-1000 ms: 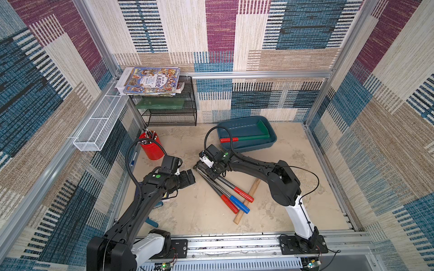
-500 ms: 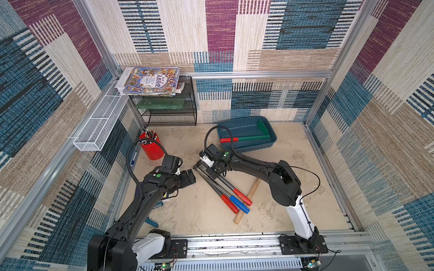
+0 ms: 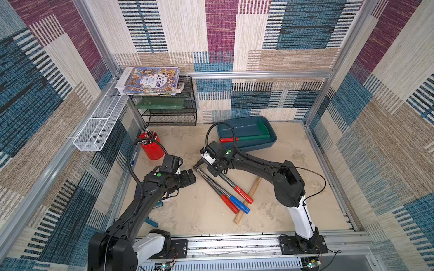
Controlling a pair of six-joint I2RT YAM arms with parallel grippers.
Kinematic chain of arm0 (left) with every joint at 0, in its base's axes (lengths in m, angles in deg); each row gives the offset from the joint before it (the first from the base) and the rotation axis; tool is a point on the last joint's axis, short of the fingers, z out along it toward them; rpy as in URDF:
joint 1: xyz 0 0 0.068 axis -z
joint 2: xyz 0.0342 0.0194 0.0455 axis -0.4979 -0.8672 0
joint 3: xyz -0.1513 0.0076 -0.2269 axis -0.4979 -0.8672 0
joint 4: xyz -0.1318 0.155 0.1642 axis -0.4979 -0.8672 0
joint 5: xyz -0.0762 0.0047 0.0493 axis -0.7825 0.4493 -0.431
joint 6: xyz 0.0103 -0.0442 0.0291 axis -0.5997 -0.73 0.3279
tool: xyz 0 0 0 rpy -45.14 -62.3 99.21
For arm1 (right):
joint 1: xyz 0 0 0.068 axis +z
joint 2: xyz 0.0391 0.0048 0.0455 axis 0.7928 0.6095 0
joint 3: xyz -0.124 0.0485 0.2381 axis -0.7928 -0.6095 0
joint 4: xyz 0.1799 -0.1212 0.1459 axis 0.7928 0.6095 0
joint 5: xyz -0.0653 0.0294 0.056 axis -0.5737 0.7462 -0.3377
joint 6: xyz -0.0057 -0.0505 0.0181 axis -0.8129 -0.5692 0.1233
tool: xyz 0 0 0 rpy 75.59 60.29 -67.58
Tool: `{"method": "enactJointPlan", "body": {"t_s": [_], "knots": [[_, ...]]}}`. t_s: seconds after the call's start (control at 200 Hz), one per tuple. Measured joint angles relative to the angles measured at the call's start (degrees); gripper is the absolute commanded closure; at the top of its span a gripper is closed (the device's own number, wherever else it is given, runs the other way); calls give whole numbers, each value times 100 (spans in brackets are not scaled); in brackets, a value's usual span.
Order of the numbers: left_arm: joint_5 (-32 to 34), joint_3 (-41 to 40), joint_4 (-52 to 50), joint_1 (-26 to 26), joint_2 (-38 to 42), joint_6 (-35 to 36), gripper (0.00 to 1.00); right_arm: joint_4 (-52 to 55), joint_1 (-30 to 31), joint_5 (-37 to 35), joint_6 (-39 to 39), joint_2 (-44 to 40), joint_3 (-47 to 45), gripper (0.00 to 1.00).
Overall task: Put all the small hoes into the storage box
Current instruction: Pick up the hoe from the center of the board.
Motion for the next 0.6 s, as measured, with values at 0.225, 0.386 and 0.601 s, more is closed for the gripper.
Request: {"method": "enactJointPlan", "body": {"t_s": [0.225,0.386,0.601], "knots": [[-24,22,2,2,-20,0,3,7,-2,140,50,-229,17,98],[-44,33,0,7,-20,0,3,72,-13,310,173,-302,173,100],[-44,44,0,7,-11,0,3,83,-39,503,321,-505,208,100]]}}
